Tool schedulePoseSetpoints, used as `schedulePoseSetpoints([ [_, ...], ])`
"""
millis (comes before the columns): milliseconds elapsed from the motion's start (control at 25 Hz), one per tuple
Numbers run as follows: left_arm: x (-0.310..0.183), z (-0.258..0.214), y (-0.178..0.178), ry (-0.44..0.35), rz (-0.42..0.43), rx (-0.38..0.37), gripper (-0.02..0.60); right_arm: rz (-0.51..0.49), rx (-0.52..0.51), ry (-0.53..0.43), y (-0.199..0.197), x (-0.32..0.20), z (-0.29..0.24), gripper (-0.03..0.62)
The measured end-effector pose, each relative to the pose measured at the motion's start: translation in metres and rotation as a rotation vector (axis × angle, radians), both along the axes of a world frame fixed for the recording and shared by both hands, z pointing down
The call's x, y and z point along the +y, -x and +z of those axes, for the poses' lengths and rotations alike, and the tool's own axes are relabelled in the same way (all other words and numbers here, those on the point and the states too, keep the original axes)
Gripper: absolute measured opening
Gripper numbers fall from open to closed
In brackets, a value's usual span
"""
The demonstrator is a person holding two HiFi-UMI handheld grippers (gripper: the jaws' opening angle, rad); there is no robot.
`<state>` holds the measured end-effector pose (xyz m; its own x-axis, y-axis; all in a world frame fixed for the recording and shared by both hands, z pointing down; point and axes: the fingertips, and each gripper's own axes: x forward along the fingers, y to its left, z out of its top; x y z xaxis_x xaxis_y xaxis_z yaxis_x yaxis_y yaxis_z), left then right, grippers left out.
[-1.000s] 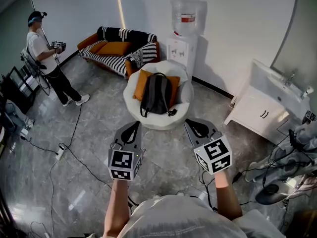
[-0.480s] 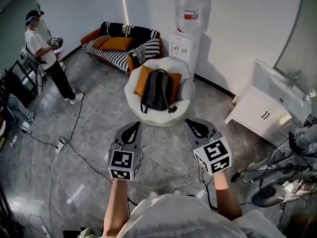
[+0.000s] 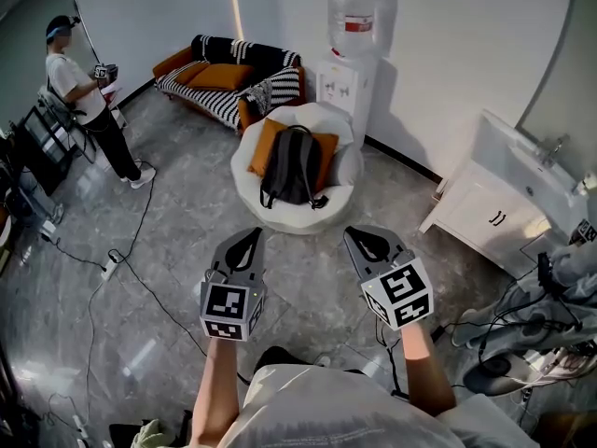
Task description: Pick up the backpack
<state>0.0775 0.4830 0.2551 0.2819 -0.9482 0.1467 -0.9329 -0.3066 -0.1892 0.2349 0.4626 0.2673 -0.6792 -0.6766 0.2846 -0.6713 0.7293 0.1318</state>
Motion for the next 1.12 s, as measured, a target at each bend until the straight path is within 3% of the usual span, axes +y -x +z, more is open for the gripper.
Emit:
schedulePoseSetpoints([
  [520, -0.022, 0.016, -0.013, 0.025, -0.014, -0.001, 0.023, -0.025, 0.003, 0.009, -0.008, -0.023, 0.009, 0.003],
  [880, -0.080, 0.030, 0.006, 0.033, -0.009, 0.005, 0.023, -0.009, 0.012, 0.011, 0.006, -0.077, 0.018, 0.002],
  [1120, -0.136, 0.030, 0.037, 0.045, 0.001, 0.000, 0.023, 0.009, -0.003, 0.022, 0.036, -0.135, 0.018, 0.003],
])
